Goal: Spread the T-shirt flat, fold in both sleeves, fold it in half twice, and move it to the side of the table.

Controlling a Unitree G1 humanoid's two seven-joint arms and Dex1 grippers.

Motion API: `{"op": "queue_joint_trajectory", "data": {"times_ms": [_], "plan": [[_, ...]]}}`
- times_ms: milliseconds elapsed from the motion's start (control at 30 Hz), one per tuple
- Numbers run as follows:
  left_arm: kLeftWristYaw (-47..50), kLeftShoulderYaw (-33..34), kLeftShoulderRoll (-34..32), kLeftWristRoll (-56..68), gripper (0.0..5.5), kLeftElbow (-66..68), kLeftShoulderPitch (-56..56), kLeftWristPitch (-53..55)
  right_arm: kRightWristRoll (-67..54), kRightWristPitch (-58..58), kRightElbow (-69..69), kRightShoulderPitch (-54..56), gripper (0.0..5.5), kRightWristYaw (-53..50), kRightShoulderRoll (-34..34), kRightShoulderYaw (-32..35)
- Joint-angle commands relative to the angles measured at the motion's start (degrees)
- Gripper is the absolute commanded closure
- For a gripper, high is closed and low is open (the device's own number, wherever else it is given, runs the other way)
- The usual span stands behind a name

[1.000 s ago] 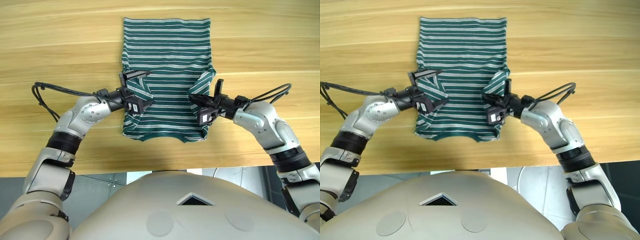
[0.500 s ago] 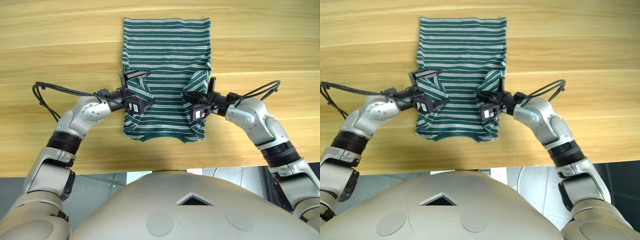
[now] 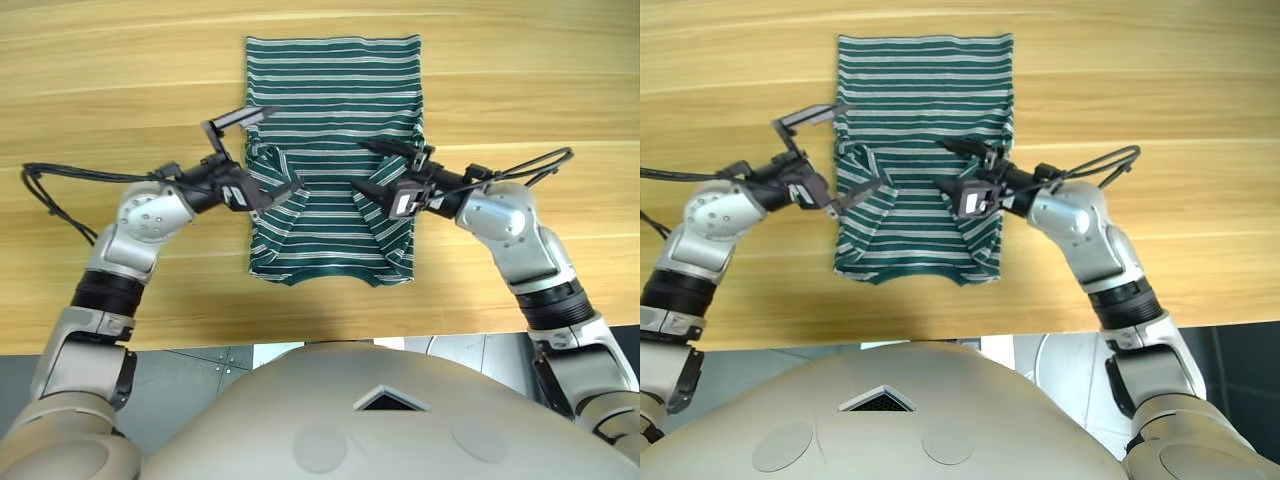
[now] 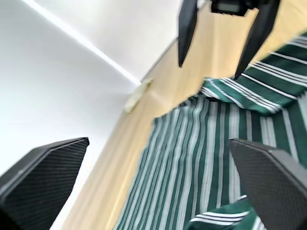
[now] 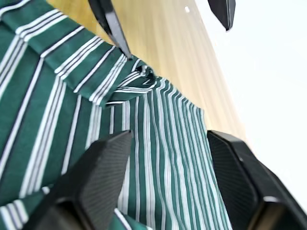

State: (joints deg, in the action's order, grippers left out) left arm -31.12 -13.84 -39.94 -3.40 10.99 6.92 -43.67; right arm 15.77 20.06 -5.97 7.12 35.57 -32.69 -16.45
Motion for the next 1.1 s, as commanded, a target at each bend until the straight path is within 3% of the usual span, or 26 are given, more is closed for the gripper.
{"op": "queue_joint_trajectory", "data": {"times_ms": [33,233,333,667,1033,1100], "plan": [[-4.3,5.8,-7.0,6.2,0.1,-4.9,-5.0,-0.2,-5.6,0.8,-4.1,-4.9,1.82,3.8,-10.3,10.4],[-10.7,6.1,-17.1,-2.3,0.1,-1.0,-16.9,-1.7,-3.6,7.2,-2.4,-21.6,1.82,8.5,-23.7,18.6],[-13.4,7.2,-21.6,-2.7,0.1,-4.5,-24.3,-1.4,-5.2,10.8,-3.7,-29.3,1.82,12.1,-27.0,17.6],[-14.8,2.7,-19.2,-5.2,0.1,-6.7,-24.0,0.0,-0.9,12.1,-0.9,-25.2,1.82,15.9,-21.9,1.9],[-15.8,-4.2,-14.7,-8.0,0.1,-1.8,-19.3,-2.6,1.4,11.4,0.8,-19.3,1.82,14.3,-18.5,-4.6],[-16.2,-5.3,-14.7,-8.1,0.1,-1.3,-18.7,-2.8,1.7,11.4,1.2,-18.8,2.1,14.0,-18.3,-5.0]]}}
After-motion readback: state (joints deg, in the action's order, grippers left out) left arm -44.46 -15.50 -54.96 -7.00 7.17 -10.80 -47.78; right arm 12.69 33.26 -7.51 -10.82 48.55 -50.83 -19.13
